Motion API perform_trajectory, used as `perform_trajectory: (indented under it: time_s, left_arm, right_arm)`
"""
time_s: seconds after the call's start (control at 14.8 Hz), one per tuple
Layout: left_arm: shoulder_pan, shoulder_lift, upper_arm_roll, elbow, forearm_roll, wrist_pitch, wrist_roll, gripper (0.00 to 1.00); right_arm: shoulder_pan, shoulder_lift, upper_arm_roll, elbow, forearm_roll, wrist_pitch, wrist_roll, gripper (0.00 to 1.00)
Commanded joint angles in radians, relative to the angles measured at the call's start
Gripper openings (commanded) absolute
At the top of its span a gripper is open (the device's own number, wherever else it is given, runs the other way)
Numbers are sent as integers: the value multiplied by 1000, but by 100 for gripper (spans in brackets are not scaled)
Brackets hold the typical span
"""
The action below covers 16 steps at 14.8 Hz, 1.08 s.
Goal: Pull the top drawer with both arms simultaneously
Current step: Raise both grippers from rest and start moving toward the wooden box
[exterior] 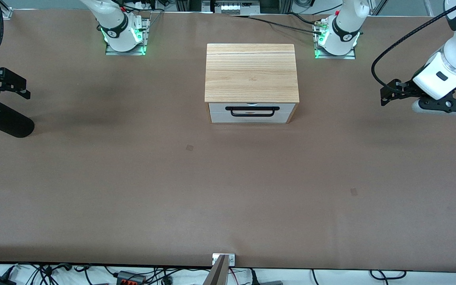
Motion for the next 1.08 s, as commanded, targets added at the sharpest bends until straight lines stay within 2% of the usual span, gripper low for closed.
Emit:
perform_trajectory:
  time_s: [0.0,0.61,0.81,1.02]
  left_arm:
    - [-4,8,7,27,-10,-21,12,100]
    - [-2,38,8,66,-25,-60,17,100]
    - [-7,78,5,67,-167,-83,26,100]
    - [-4,123,5,67,-295,-83,26,100]
  right_arm:
    - [-9,0,9,0,5,4,5,100]
    - [-12,32,9,9,18,3,-7,100]
    - [-6,58,12,8,19,-5,-7,100]
    - [49,94,14,8,19,3,-11,100]
